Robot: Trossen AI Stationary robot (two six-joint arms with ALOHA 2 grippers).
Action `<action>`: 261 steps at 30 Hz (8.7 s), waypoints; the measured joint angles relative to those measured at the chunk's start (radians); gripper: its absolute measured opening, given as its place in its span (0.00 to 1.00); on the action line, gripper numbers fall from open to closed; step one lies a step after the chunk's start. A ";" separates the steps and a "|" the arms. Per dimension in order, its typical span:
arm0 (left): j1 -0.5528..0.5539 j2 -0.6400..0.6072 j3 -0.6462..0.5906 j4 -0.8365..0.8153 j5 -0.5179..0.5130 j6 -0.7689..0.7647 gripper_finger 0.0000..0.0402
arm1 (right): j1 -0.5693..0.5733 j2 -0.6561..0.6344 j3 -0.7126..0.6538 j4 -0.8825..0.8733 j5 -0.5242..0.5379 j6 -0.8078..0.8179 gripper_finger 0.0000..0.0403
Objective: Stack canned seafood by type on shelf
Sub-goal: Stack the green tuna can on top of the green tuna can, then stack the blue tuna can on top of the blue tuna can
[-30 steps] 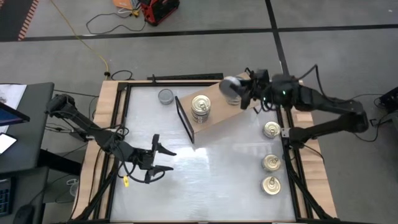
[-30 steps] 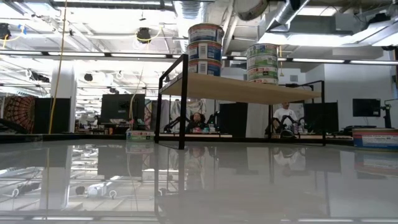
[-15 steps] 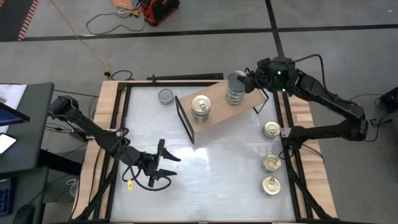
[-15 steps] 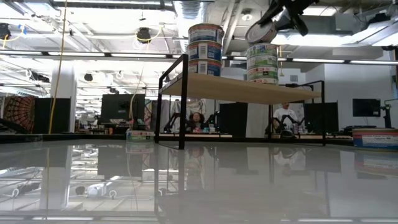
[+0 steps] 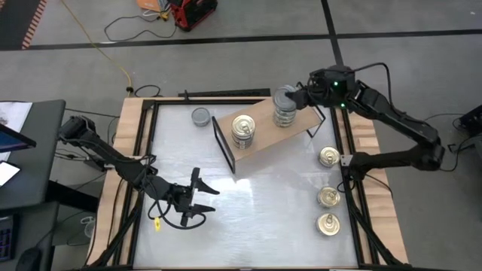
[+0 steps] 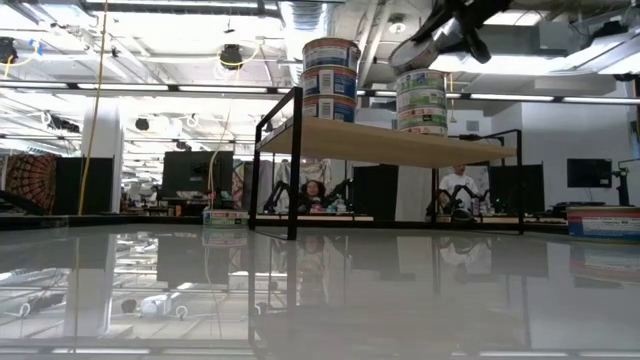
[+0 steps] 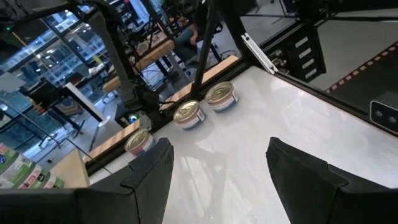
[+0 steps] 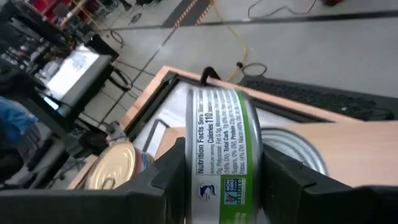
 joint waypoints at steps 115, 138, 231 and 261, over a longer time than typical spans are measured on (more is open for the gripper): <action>0.000 0.000 0.002 0.028 -0.073 0.054 0.61 | -0.220 0.019 0.055 -0.266 -0.420 -0.040 0.66; 0.000 0.000 0.002 0.034 -0.065 0.062 0.61 | -0.222 0.025 0.055 -0.313 -0.416 -0.028 0.70; 0.209 -0.121 0.001 -0.982 -0.347 -0.139 0.61 | 1.195 0.089 -0.283 -0.042 0.916 0.228 0.70; 0.223 -0.016 0.001 -0.659 -0.186 -0.162 0.49 | 1.312 0.353 -0.152 -0.477 0.171 0.687 0.70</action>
